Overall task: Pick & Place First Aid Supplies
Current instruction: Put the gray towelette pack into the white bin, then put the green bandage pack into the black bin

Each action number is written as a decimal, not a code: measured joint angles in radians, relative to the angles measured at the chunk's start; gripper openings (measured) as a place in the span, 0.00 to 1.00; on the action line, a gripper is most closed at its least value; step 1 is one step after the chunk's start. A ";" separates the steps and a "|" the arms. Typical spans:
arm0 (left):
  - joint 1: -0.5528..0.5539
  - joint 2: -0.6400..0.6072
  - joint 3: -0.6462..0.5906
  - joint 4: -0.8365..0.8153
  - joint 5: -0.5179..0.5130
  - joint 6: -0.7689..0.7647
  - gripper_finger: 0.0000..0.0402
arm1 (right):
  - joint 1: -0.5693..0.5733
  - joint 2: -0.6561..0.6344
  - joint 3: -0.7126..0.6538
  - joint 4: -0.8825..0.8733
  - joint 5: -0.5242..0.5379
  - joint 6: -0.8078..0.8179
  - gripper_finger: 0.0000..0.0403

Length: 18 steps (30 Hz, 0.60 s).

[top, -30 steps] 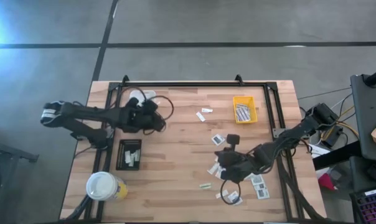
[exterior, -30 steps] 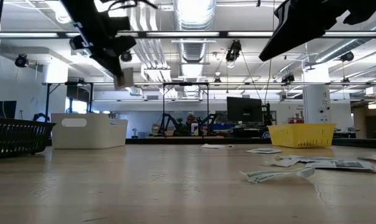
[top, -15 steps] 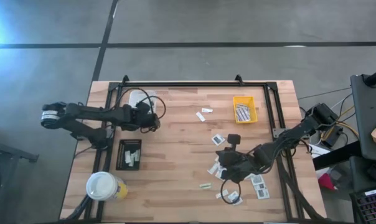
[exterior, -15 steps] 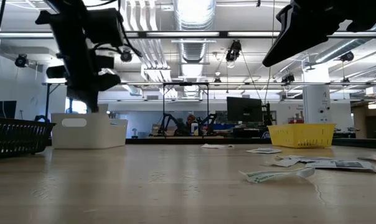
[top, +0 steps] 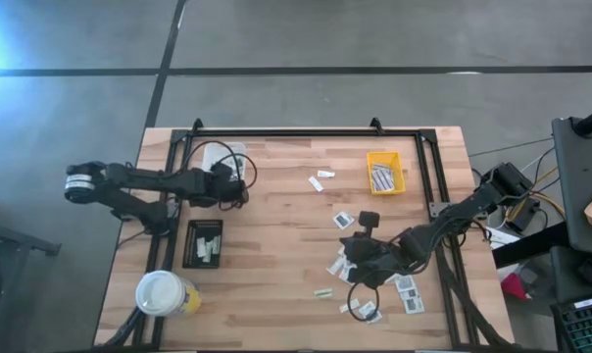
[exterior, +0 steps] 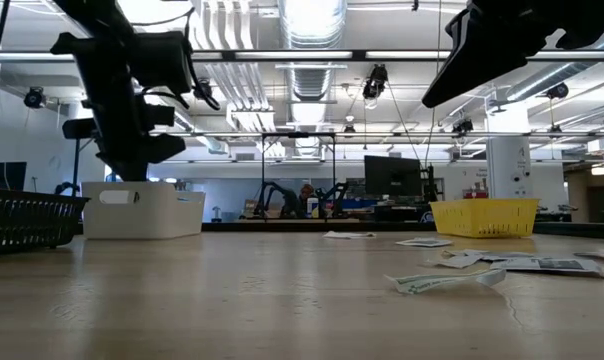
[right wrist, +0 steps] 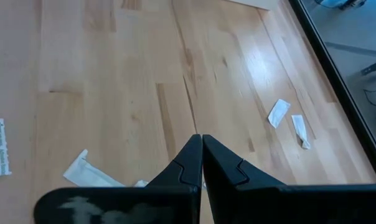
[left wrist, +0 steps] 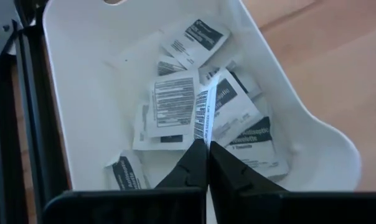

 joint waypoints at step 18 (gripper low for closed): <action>0.008 -0.004 0.128 -0.048 -0.057 0.203 0.26 | 0.000 0.000 0.000 -0.044 0.000 0.031 0.02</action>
